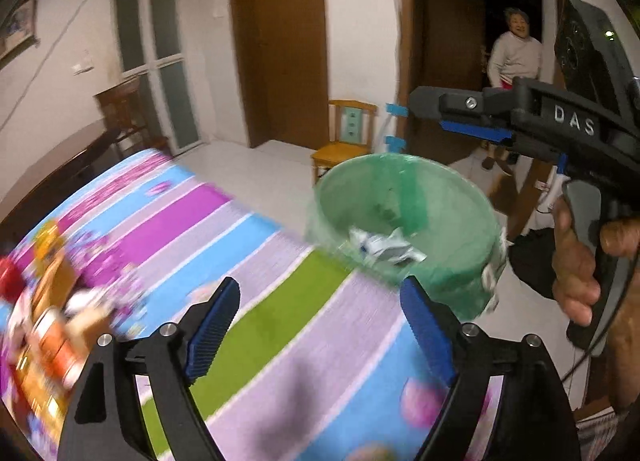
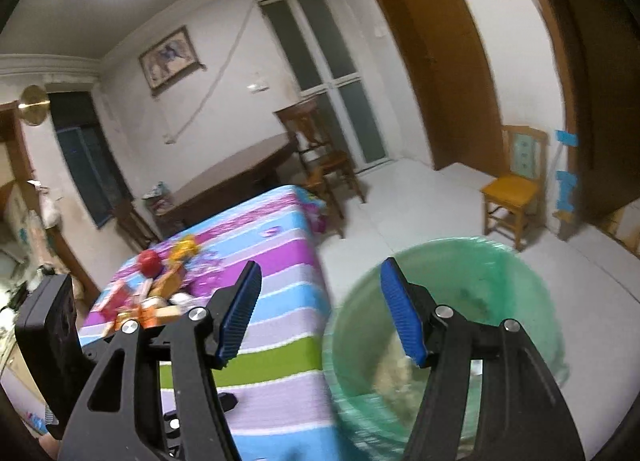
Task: Collect trash
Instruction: 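Move both open tools back over the tablecloth items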
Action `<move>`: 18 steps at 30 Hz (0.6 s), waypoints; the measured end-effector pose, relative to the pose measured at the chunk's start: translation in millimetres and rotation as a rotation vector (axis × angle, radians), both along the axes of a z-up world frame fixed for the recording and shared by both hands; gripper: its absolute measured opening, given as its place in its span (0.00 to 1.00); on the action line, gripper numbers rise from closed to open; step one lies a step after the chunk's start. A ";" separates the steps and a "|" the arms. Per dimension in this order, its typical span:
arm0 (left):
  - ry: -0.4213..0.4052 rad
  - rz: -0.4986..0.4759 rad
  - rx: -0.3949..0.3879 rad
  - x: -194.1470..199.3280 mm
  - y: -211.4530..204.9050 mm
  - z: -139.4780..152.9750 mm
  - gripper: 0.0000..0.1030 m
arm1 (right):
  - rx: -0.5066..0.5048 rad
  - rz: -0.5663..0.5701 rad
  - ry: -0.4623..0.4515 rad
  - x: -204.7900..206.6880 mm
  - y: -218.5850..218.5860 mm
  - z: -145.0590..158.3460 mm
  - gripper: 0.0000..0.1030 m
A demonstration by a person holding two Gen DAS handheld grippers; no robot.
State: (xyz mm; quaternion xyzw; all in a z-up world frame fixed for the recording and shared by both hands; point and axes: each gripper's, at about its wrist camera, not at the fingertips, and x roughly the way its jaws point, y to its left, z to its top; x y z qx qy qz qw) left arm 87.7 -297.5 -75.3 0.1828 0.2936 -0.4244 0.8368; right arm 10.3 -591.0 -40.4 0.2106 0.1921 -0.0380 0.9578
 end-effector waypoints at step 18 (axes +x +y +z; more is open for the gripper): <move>0.002 0.894 -0.011 0.4 301.5 12.9 0.84 | -0.081 0.408 0.116 48.9 199.8 -28.4 0.61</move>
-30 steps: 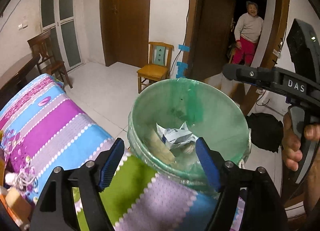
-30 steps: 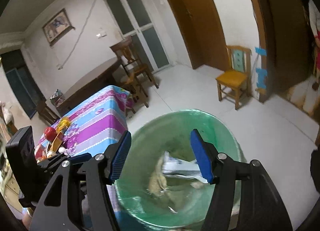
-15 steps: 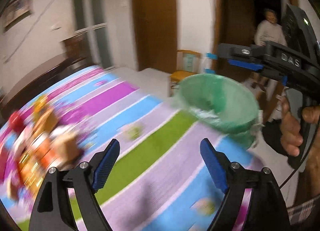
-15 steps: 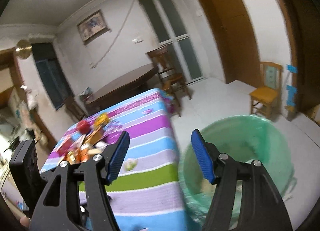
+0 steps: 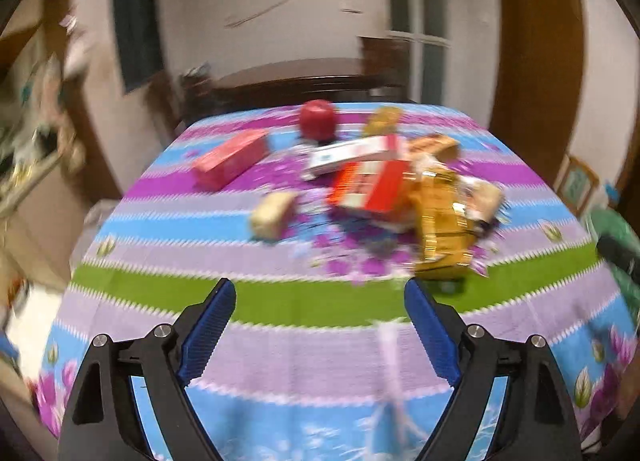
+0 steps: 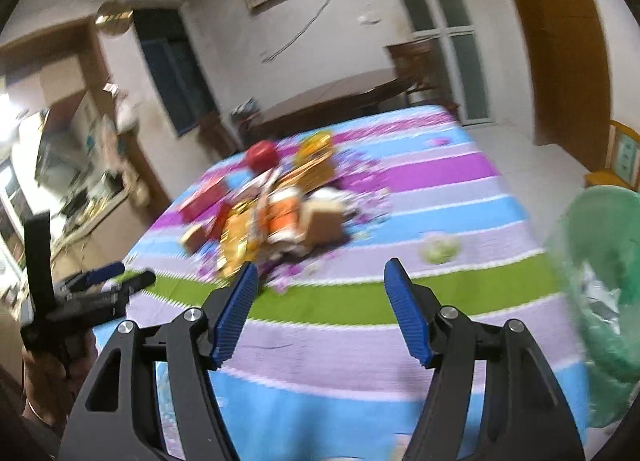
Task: Collect trash
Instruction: 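Move both open tools back over the tablecloth items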
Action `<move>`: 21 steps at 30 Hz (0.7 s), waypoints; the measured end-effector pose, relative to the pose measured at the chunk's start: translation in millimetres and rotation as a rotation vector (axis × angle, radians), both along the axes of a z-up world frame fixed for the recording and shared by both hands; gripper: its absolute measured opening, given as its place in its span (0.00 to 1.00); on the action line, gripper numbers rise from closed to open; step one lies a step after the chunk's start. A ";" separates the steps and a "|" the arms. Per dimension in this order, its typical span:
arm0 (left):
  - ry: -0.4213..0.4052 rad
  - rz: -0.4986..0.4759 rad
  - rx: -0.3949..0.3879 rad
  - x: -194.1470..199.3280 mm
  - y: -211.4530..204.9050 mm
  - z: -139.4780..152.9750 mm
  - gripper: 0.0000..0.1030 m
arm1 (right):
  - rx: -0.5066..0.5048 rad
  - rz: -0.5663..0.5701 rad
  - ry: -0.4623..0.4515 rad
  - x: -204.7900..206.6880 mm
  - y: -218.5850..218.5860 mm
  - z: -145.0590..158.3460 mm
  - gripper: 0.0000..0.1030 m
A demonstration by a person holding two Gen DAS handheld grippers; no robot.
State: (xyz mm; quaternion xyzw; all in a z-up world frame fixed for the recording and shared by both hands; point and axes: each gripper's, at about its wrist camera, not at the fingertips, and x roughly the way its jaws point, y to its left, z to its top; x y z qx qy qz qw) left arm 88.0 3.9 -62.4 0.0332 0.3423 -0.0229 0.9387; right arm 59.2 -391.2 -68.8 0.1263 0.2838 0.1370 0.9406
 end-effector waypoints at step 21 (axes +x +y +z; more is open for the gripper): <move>-0.067 0.163 0.133 6.7 28.7 -1.7 0.84 | -0.154 0.096 0.018 33.5 88.4 -1.0 0.61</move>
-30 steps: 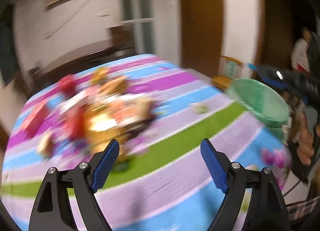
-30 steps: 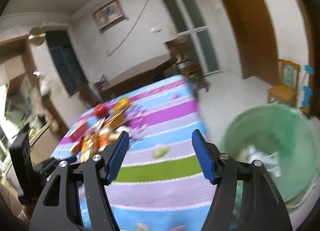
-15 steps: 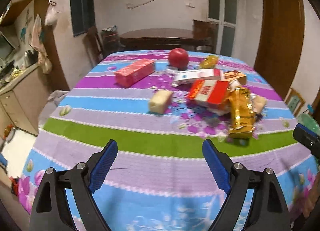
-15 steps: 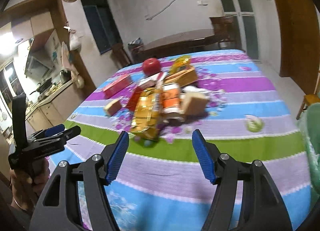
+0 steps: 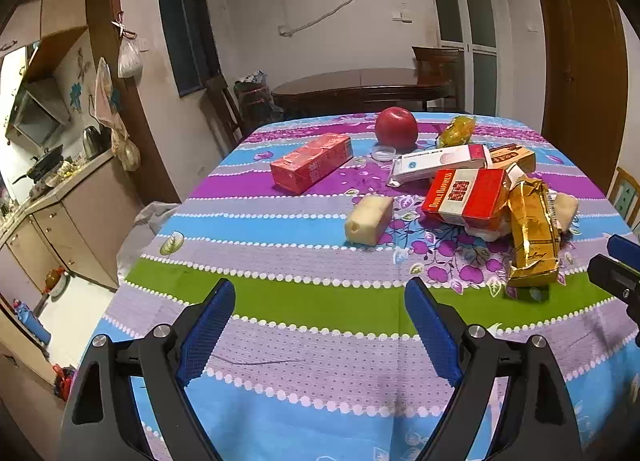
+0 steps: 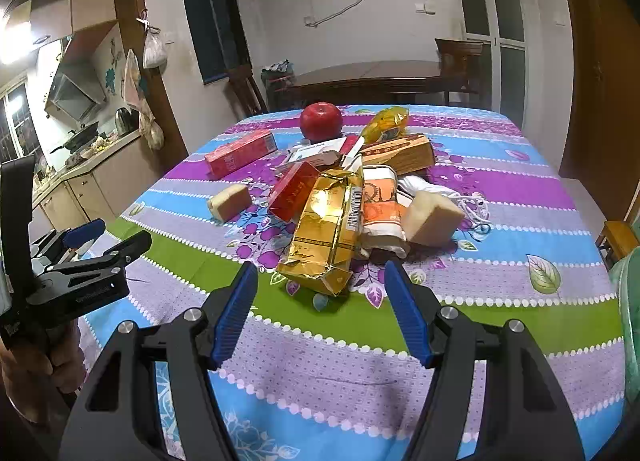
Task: Collect trash
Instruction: 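Move both open tools back over the tablecloth items, then grasp the gold foil package with the right tool while the left tool grasps the red cigarette box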
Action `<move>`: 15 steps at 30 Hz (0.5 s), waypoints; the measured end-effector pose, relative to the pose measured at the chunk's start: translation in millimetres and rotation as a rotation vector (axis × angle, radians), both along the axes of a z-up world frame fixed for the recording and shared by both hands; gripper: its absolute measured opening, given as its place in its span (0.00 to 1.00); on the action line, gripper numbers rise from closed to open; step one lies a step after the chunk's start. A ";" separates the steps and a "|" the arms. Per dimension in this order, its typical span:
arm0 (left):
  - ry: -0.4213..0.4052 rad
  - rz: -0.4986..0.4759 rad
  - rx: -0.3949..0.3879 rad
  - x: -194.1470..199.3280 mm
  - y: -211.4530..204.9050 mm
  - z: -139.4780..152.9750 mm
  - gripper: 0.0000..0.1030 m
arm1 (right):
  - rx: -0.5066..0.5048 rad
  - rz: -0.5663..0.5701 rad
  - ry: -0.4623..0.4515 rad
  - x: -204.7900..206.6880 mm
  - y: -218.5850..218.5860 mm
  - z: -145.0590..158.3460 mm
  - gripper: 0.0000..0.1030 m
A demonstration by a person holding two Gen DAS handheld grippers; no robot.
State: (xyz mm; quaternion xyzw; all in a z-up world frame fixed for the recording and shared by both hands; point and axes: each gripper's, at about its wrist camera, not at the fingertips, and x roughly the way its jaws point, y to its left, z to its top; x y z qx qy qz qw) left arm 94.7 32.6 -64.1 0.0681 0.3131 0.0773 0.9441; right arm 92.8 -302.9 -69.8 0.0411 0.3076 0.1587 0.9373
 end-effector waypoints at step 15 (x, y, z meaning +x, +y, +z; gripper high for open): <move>0.003 0.031 0.024 3.4 1.5 -8.0 0.85 | -0.030 0.013 0.004 24.3 15.6 -2.5 0.61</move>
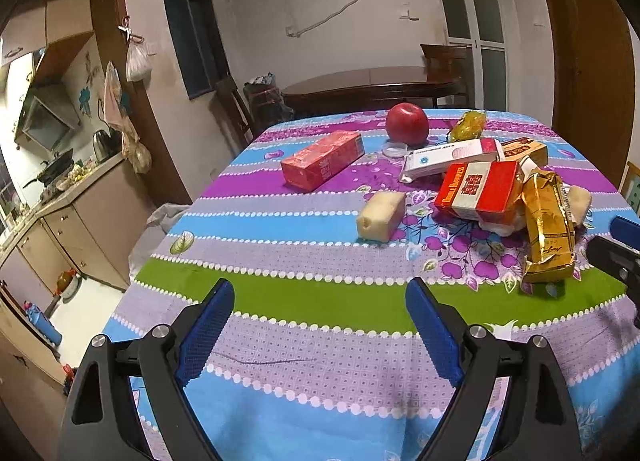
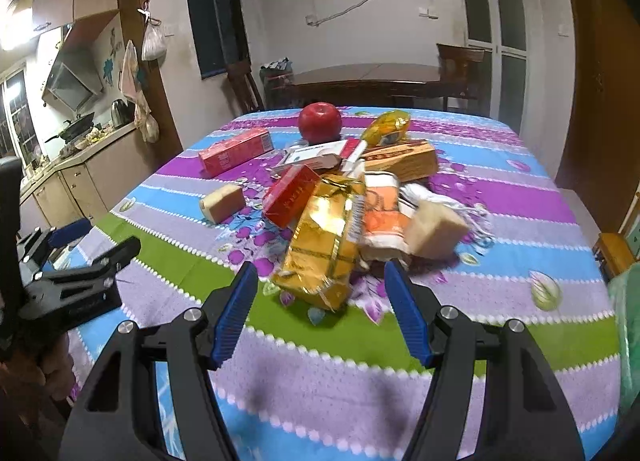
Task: Collect trash
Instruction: 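Grasp the gold foil package with the right tool while the left tool grasps the red cigarette box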
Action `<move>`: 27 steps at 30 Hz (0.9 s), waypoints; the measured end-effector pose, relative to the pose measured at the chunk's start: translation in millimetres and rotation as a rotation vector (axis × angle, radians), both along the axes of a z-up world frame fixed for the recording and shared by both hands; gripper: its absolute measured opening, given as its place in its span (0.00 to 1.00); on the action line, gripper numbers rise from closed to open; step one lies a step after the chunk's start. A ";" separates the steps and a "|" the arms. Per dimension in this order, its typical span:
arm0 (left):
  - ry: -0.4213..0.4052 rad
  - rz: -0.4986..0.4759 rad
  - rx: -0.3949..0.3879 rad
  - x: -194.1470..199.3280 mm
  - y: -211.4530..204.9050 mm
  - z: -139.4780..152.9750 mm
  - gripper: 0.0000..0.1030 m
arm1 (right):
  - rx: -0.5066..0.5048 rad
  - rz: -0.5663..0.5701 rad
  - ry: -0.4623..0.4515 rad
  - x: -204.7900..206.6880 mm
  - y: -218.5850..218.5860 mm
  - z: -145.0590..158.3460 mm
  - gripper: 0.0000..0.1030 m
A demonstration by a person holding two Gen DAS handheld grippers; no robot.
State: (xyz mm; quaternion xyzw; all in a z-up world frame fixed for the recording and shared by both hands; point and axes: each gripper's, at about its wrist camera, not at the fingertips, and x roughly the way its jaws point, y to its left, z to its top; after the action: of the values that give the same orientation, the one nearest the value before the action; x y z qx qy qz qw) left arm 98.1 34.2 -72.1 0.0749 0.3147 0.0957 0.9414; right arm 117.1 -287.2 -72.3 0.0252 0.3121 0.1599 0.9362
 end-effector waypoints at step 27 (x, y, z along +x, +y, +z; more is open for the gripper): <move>0.112 -0.229 -0.307 32.8 5.4 -2.9 0.88 | 0.216 0.048 0.185 -65.1 -67.6 -17.9 0.46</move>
State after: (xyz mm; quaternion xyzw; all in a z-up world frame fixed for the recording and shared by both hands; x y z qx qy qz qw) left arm 130.9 39.6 -75.0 -0.0292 0.3669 -0.0655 0.9275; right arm 52.0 -354.9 -90.2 0.1328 0.3787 0.2117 0.8911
